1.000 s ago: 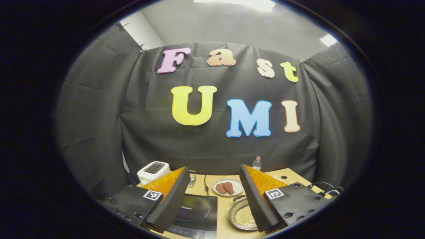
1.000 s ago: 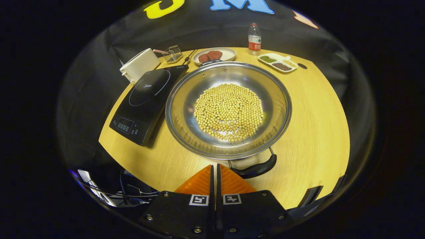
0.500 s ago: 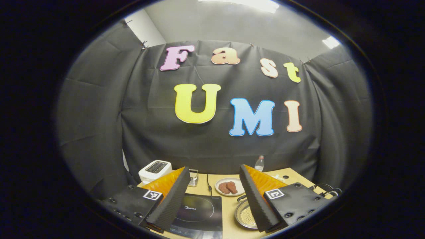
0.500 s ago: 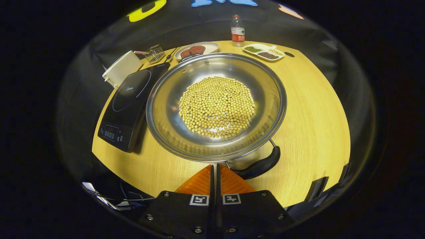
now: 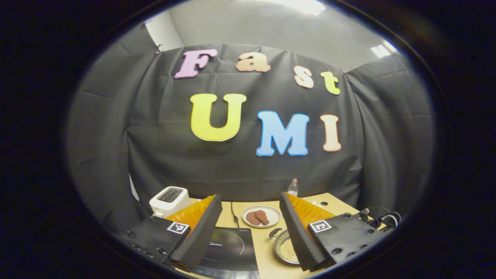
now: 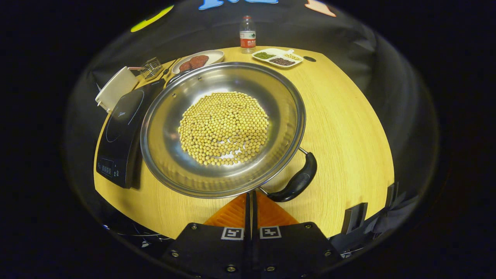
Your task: First push the handle of the pot to place it horizontally, then grasp the pot with both hands and set it on the induction cooktop.
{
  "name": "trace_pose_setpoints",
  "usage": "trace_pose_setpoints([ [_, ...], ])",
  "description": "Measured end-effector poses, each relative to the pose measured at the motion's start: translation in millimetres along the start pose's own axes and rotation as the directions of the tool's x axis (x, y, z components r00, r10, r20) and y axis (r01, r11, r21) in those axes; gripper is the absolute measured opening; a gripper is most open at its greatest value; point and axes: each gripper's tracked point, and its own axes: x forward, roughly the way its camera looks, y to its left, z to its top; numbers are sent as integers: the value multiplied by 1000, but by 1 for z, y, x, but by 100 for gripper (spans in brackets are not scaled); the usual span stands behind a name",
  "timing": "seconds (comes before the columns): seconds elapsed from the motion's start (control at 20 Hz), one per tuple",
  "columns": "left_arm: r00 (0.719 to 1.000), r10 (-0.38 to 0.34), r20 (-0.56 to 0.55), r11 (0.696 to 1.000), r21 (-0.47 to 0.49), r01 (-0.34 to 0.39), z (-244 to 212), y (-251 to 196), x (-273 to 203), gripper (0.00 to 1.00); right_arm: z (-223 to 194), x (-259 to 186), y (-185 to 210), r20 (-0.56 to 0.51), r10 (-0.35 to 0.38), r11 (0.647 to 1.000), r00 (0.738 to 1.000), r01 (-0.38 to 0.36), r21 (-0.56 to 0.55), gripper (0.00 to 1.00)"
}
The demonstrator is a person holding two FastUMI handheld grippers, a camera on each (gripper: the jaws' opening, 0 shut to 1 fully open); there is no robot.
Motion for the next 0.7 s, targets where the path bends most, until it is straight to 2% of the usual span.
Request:
trace_pose_setpoints([
  [0.3,1000,22,14,999,24,-22,11,-26,2,95,3,4,-26,-15,7,1000,1000,-8,-26,1],
  [0.7,997,74,-1,996,44,-74,11,-60,2,95,17,12,-58,-24,70,997,997,-69,38,1],
])
